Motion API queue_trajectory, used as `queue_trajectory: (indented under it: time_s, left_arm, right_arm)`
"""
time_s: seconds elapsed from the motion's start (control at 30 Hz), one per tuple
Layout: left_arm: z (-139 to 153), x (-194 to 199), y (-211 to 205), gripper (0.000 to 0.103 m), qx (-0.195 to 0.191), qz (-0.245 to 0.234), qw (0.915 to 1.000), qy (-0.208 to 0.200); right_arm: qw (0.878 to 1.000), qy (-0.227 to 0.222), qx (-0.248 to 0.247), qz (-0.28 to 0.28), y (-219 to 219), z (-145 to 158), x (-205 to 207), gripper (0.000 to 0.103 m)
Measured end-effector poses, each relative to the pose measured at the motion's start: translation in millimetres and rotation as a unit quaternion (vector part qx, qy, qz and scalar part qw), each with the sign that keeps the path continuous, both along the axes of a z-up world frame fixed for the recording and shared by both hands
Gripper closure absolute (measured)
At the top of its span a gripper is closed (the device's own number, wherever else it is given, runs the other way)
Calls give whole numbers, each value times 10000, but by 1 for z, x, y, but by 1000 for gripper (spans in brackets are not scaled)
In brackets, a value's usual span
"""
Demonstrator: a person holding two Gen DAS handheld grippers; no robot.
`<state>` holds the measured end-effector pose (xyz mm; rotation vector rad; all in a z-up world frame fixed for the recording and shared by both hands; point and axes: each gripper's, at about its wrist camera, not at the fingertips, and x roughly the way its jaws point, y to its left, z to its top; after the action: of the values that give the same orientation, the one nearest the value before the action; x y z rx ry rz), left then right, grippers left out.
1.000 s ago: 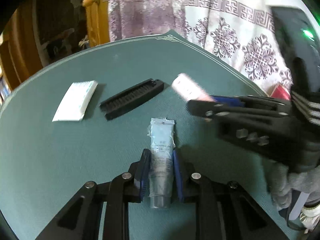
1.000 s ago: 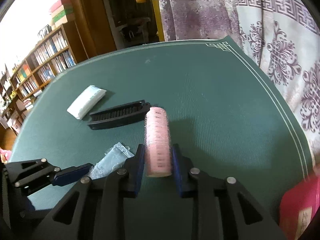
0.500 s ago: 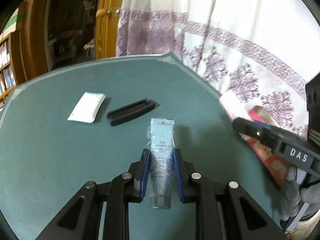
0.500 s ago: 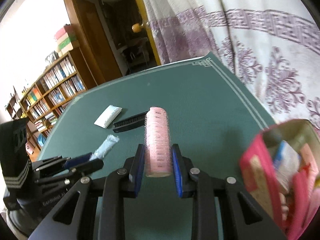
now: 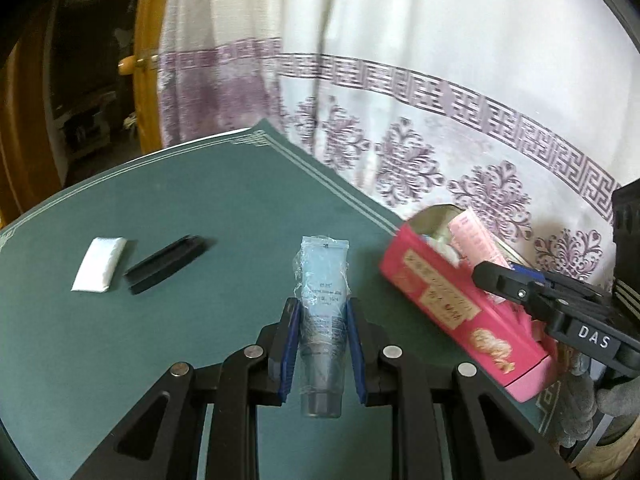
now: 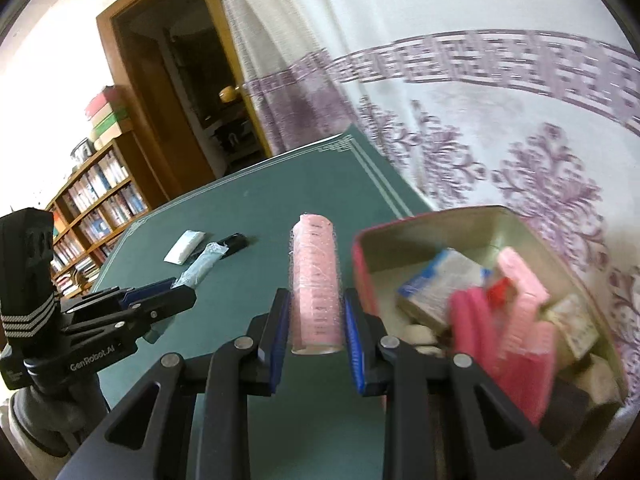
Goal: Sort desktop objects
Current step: 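Carry the tube and pink roller into the pink tin and release both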
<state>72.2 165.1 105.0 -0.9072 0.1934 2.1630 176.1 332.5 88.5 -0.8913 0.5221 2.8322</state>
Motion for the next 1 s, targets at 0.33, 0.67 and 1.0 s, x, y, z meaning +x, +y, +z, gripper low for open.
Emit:
queue_trajectory:
  time_s: [0.33,0.67,1.0]
  left_arm:
    - [12,28,76,79,50,-741,9972,30]
    - [13,37,133,79,64,-1114,9937,-91]
    - [5,21,120,26,342,-795,9960,-220]
  right_arm:
    - [9977,23,117,-673,55,6,69,74]
    - [9958,4,135,-906,71,0,95,74]
    - [9944,-45,-8,-1052,77,-7,95,47]
